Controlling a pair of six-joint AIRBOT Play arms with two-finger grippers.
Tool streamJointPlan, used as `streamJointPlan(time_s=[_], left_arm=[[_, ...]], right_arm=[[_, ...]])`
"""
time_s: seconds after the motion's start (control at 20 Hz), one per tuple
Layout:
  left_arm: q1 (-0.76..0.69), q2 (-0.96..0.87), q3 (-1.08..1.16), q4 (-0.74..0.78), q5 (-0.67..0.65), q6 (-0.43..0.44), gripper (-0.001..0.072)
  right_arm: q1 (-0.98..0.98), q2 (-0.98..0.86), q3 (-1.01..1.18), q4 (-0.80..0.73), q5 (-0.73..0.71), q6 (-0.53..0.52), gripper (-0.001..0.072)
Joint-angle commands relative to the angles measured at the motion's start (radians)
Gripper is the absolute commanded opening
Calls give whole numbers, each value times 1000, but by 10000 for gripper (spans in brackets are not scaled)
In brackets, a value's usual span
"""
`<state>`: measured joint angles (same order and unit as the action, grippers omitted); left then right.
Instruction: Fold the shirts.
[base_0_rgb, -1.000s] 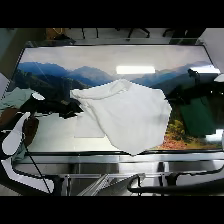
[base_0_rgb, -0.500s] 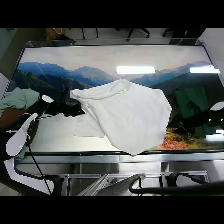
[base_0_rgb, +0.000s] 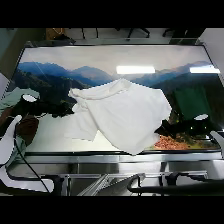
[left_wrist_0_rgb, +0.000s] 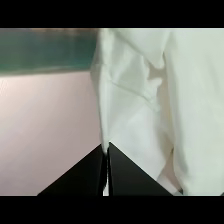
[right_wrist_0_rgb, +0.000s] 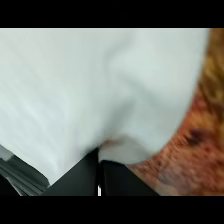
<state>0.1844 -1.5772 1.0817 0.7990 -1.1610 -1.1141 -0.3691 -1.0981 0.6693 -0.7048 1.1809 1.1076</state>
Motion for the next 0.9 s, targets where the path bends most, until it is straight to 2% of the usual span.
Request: streamJointPlan(time_s=[0.0, 0.2, 0.3, 0.4, 0.45, 0.5, 0.55, 0.6, 0.65, 0.7, 0.75, 0.8, 0.85], left_arm=[[32, 96, -81, 23, -80, -38, 13], [34, 227, -260, 285, -123, -225, 13], [34, 279, -333, 341, -153, -256, 13], [34, 308, -390, 346, -167, -256, 13], [34, 315, -412, 346, -163, -256, 14], [34, 315, -424, 346, -154, -255, 15], [34, 315, -425, 346, -146, -256, 17], [34, 315, -414, 346, -146, -255, 18], [34, 315, -393, 346, -150, -255, 20], [34, 315, -360, 355, -161, -255, 135], [35, 315, -324, 363, -177, -255, 592], [37, 315, -288, 362, -180, -253, 692], [37, 315, -256, 364, -175, -252, 691]], right_arm=[[9, -104, 122, 247, -68, -167, 15], [9, -292, 499, 246, -74, -129, 15], [12, -394, 655, 246, -55, -97, 15], [16, -453, 724, 246, -28, -82, 16], [16, -465, 731, 246, -14, -83, 38], [16, -467, 731, 246, 5, -90, 191], [15, -466, 732, 246, 28, -92, 310], [6, -461, 734, 245, 57, -95, 370], [-8, -454, 734, 245, 84, -110, 387], [-29, -443, 734, 241, 112, -113, 387], [-54, -431, 734, 233, 142, -112, 387], [-82, -418, 733, 213, 180, -108, 386], [-106, -402, 730, 171, 221, -87, 385]])
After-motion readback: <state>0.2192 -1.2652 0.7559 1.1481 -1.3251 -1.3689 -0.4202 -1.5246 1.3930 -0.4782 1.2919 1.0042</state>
